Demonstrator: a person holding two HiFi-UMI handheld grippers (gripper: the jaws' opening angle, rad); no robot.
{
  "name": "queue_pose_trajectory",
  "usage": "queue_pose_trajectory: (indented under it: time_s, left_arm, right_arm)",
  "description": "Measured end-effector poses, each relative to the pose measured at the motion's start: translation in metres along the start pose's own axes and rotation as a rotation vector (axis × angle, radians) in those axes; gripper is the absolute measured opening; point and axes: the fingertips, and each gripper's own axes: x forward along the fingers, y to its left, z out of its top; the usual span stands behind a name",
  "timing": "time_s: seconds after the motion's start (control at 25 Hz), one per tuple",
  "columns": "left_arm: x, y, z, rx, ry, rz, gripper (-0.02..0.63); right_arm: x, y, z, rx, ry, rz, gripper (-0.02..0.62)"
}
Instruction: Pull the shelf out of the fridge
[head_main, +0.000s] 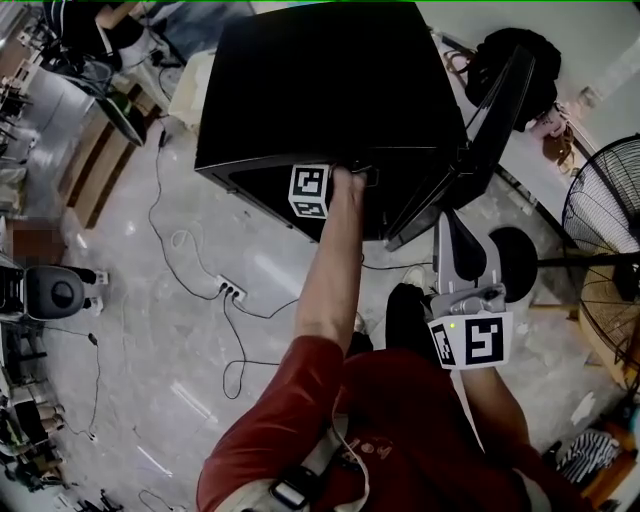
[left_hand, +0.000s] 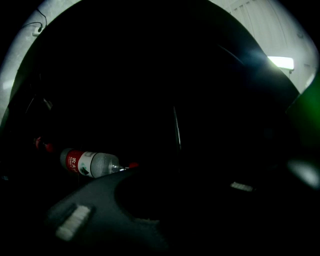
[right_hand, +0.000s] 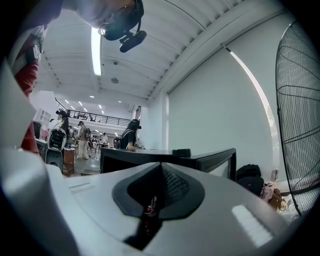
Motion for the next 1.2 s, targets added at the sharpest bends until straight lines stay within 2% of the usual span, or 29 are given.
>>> queue_pose_trajectory:
  time_s: [0.8, 1.2]
  left_arm:
    - [-0.099, -0.013, 0.019, -0.046, 0.02, -0.002, 0.008]
    - [-0.15, -0.027, 0.029, -0.037, 0.083, -0.018, 0.009]
  right_arm:
    - [-0.016, 0.008, 0.006, 0.026, -0.034, -0.031, -0.002]
    - [-0.027, 0.021, 0.007, 0.03, -0.034, -0.035, -0.002]
